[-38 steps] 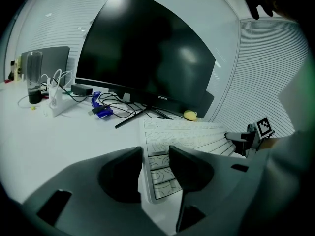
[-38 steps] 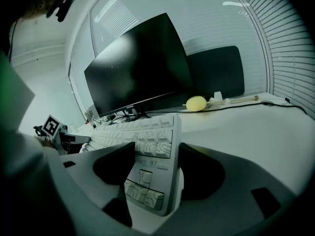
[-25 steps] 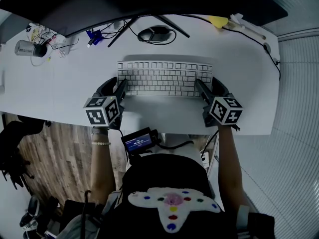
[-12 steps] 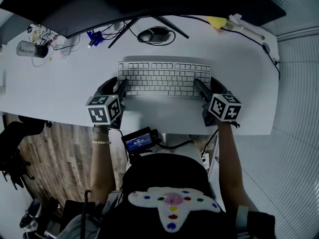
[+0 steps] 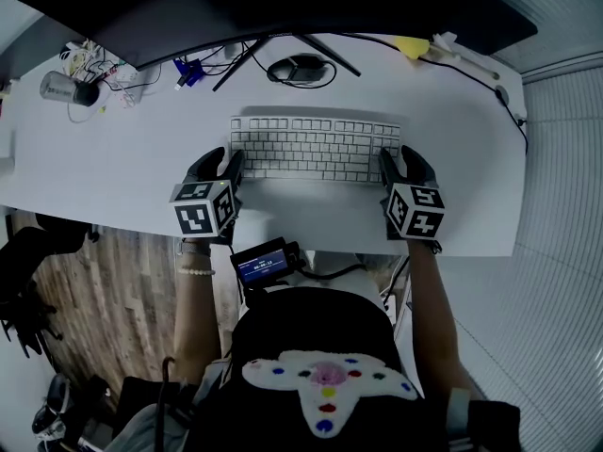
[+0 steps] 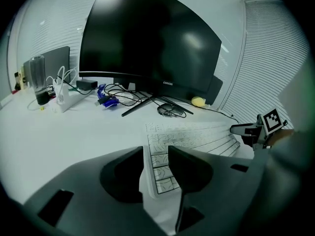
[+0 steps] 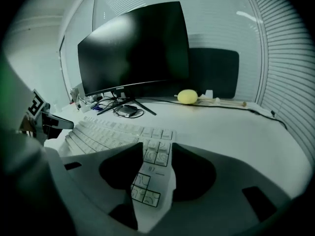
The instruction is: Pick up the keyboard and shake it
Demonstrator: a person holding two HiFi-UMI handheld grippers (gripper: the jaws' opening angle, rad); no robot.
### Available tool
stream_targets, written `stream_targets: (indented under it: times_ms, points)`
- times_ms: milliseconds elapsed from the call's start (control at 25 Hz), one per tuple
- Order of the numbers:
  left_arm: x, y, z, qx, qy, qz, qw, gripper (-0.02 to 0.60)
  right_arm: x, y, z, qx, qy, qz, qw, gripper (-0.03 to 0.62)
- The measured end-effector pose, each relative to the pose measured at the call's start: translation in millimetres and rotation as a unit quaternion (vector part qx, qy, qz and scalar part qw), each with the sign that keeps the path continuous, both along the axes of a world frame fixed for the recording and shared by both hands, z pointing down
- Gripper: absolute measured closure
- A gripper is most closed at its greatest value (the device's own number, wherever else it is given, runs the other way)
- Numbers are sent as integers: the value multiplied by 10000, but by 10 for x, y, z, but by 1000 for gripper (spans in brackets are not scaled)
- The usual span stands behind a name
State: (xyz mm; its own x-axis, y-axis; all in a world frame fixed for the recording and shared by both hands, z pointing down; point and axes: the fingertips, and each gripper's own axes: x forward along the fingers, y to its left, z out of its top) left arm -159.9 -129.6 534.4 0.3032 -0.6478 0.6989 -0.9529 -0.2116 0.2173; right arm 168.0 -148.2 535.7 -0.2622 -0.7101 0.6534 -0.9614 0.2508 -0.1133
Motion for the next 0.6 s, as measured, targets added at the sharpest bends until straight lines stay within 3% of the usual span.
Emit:
stream_targets:
  times_ms: [80, 240, 600]
  points:
    - [-13, 24, -93, 139, -37, 7, 9999, 449, 31, -5, -121, 198, 84, 147, 9997, 450]
    - [48, 27, -397, 610, -56, 69, 9981, 535, -5, 31, -362, 470, -40, 210, 9987, 518]
    - [424, 26, -1192, 1557, 214, 543, 9861, 565, -222, 189, -928, 975, -325, -65, 9947, 543]
